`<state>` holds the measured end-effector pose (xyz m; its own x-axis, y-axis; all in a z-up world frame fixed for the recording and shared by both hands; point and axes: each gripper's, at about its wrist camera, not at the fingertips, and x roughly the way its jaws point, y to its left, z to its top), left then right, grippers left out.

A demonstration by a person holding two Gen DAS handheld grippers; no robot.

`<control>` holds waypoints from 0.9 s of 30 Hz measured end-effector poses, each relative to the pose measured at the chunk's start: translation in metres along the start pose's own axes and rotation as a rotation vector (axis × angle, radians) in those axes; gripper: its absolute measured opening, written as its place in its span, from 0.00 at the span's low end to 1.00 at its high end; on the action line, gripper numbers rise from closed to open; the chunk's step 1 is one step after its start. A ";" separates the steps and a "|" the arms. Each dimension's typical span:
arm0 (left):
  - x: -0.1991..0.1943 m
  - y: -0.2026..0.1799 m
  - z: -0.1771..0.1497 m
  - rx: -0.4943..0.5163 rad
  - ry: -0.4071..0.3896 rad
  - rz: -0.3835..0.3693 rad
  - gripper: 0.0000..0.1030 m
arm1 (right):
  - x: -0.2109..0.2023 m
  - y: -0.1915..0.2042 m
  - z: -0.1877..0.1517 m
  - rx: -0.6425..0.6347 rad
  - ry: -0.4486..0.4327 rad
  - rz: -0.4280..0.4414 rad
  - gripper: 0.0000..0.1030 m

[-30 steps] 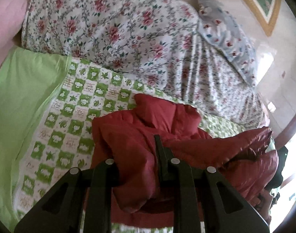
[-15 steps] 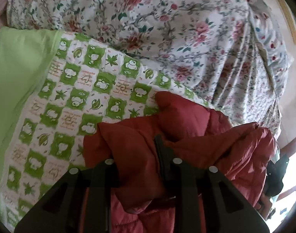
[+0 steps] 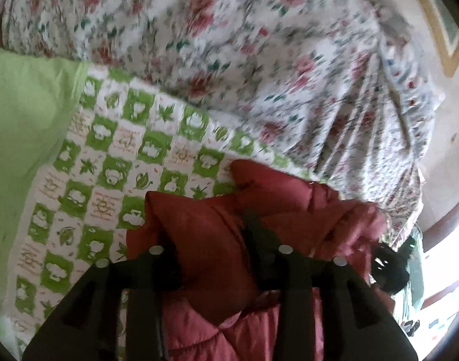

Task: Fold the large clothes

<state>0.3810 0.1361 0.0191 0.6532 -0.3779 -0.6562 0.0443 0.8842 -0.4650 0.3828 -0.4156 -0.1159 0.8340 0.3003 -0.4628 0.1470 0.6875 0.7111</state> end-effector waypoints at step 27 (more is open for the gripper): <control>0.073 -0.121 -0.093 0.406 0.108 0.161 0.50 | -0.103 0.056 -0.015 -0.277 -0.111 0.155 0.73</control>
<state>0.3529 -0.0239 -0.0276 0.5945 -0.2339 -0.7693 0.2557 0.9621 -0.0950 0.2966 -0.3983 -0.0363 0.8903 0.3518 -0.2892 -0.1236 0.7978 0.5902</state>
